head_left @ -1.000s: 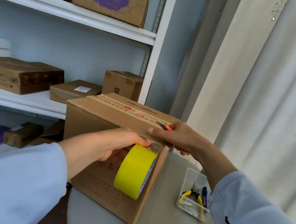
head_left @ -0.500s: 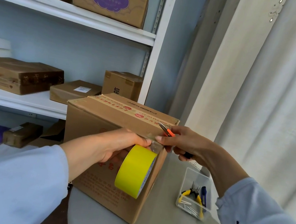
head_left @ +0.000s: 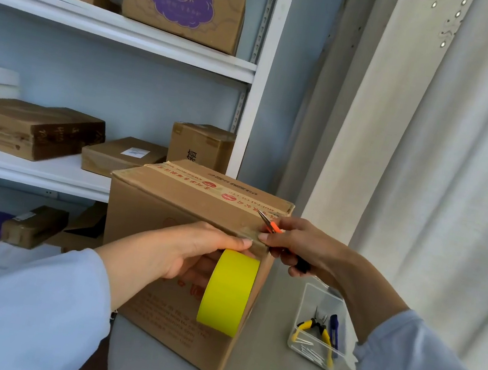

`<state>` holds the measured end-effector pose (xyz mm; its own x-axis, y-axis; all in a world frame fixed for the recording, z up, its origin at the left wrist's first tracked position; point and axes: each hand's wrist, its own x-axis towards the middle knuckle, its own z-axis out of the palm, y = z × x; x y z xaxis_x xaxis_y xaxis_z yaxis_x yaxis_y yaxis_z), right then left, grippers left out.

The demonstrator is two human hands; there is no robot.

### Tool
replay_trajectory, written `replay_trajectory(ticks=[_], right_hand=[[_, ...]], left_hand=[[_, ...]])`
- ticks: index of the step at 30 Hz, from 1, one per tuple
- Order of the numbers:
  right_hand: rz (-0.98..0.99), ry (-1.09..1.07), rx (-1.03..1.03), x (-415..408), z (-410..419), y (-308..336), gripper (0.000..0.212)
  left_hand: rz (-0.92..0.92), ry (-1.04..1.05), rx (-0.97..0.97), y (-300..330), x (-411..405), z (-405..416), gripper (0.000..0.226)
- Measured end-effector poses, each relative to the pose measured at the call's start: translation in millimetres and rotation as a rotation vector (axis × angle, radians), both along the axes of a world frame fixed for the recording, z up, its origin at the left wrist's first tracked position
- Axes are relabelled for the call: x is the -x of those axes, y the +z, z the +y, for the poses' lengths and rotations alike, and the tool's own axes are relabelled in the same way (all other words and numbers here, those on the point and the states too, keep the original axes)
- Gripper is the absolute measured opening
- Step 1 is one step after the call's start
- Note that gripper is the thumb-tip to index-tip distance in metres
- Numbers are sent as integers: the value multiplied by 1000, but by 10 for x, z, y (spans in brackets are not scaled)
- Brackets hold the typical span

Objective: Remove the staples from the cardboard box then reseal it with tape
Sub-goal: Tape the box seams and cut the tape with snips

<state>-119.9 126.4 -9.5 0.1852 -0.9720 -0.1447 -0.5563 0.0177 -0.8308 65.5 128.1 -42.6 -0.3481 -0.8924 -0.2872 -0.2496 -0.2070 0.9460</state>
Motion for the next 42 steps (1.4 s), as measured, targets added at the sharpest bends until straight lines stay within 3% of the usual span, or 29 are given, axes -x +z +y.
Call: replay_trajectory(ticks=[4, 6, 9, 15, 20, 25, 37, 42], right_hand=[[19, -30, 53, 20, 48, 12, 20], [-76, -58, 87, 83, 86, 54, 24], [-229, -71, 65, 250, 178, 132, 27], [-28, 132, -201, 477, 376, 106, 41], [-41, 163, -325, 438, 324, -6, 51], [-65, 147, -319, 318, 248, 50, 46], [23, -3, -300, 23, 197, 165, 26], [86, 0, -220, 43, 239, 165, 28]], left_hand=[[24, -18, -53, 2, 2, -21, 21], [49, -25, -84, 13, 2, -26, 14], [73, -20, -118, 21, 21, -21, 25], [56, 41, -83, -20, 74, -30, 30], [44, 31, -95, -13, 76, -28, 15], [30, 28, -95, -30, 64, -71, 11], [46, 48, -81, -61, 67, -74, 32], [56, 41, -77, -56, 65, -53, 16]])
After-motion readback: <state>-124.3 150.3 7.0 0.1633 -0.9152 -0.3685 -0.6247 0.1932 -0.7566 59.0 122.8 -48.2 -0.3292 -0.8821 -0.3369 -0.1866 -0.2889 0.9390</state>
